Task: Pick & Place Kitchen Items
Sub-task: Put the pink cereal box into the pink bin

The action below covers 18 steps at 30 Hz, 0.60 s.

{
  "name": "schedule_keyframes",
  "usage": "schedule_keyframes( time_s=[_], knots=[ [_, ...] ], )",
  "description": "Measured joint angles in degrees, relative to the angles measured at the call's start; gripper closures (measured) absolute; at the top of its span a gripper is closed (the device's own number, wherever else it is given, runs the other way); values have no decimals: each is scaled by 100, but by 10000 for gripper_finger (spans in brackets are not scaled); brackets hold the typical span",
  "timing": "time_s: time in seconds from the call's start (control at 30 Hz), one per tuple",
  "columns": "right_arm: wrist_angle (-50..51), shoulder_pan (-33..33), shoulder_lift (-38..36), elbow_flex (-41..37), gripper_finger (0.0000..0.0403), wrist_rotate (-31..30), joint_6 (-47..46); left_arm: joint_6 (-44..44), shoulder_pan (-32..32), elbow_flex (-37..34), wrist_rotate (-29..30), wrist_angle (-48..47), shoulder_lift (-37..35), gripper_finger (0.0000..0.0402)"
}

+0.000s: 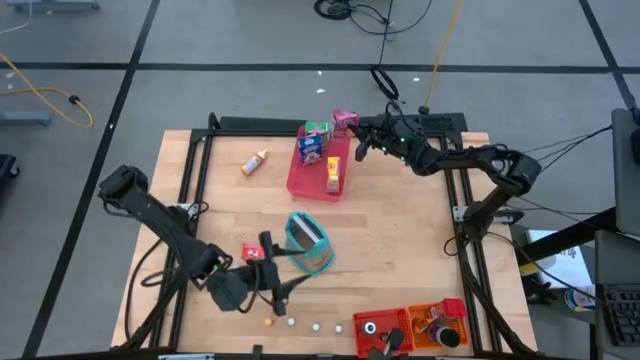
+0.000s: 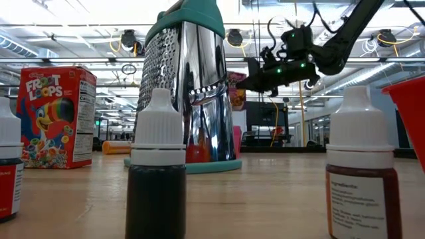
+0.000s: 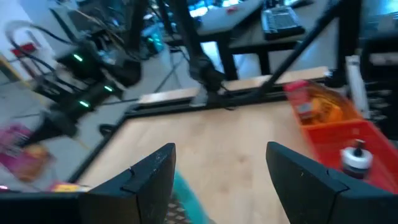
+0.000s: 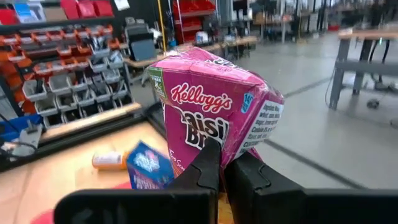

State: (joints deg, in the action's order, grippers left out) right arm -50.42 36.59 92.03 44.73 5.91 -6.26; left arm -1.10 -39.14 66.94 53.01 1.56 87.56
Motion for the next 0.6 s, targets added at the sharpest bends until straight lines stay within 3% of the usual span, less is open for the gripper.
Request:
schedule_keyframes(
  time_s=[0.4,0.6],
  knots=[
    [-1006,21,902,11,399,20,-230,232,183,0,5,-51,-178,149],
    [-818,10,1221,-7,399,18,-209,233,212,0,-50,-58,-178,149]
  ],
)
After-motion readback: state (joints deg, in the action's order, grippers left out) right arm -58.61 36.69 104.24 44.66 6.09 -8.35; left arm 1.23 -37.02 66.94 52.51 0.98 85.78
